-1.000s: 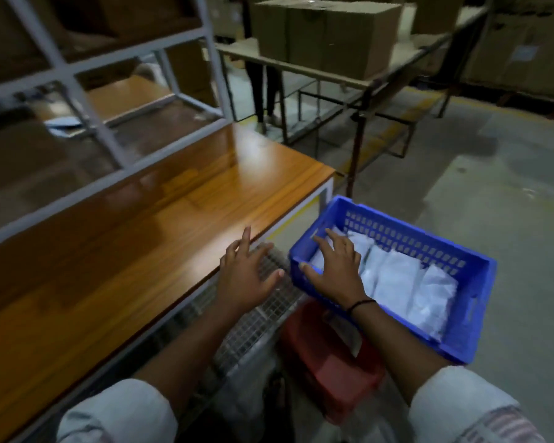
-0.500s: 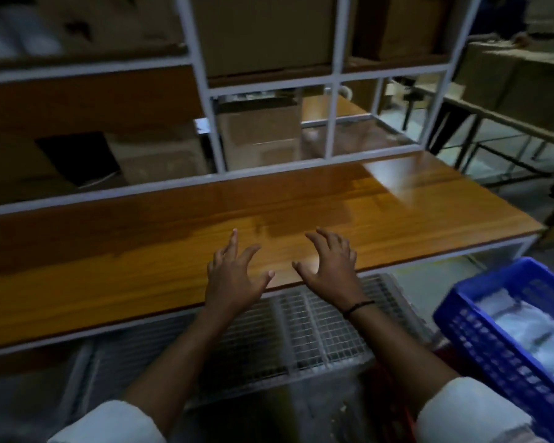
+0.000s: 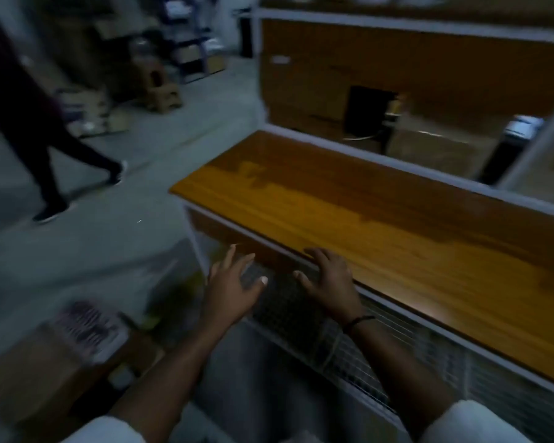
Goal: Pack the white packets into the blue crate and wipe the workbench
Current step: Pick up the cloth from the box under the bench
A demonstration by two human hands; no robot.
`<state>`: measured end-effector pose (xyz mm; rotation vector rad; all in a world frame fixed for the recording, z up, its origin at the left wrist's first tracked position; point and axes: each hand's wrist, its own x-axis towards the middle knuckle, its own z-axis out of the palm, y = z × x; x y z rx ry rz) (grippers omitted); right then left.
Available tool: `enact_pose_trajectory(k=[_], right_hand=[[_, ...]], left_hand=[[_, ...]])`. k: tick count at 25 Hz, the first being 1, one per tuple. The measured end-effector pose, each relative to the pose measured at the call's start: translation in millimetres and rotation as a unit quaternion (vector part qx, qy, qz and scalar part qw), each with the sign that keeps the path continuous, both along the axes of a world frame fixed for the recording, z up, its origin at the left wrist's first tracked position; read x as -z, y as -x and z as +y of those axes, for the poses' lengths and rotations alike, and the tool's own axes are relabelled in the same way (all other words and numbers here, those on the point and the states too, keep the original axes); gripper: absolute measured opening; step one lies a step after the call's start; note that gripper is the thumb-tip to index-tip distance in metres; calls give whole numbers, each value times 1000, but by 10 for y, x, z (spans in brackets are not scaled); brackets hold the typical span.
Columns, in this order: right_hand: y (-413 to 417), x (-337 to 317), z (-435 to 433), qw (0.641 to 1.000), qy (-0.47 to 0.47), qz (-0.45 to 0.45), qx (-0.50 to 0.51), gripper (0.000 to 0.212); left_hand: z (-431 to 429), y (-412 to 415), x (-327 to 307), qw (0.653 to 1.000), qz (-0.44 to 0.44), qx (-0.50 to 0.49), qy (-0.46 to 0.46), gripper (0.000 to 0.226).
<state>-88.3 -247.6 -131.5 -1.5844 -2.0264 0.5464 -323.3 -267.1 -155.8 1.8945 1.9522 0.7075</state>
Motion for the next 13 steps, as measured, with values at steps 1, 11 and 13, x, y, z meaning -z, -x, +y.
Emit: enact_pose_trajectory(k=[1, 11, 13], right_hand=[[334, 19, 110, 999, -2, -12, -38, 56], [3073, 576, 734, 925, 57, -53, -372, 54], [3529, 680, 832, 894, 81, -67, -435, 59]], left_hand=[[-95, 309, 67, 999, -9, -49, 13, 76], [-989, 2096, 708, 907, -125, -398, 66, 58], [-1016, 2379, 738, 882, -139, -442, 92, 47]])
